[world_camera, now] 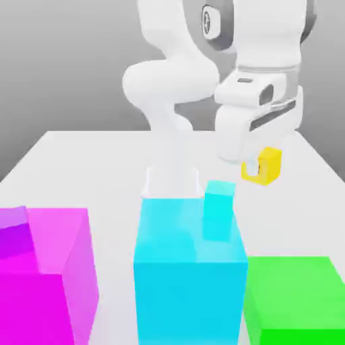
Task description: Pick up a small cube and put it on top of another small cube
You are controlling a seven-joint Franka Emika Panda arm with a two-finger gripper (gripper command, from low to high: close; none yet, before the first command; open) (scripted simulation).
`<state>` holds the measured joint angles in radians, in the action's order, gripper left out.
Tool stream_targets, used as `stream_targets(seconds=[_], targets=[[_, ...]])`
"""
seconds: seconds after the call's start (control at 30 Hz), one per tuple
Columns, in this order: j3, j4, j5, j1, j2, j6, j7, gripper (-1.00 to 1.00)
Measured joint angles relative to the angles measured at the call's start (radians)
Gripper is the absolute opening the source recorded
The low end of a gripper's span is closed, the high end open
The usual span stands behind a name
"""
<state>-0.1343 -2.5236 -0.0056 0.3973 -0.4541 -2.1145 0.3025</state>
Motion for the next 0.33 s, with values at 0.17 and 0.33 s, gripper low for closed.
stream_targets(seconds=[0.17, 0.33], targets=[[-0.006, -0.056, -0.056, -0.046, 0.018, -0.033, 0.011, -1.0], [-0.01, -0.095, -0.058, -0.048, 0.047, -0.099, 0.01, 1.0]])
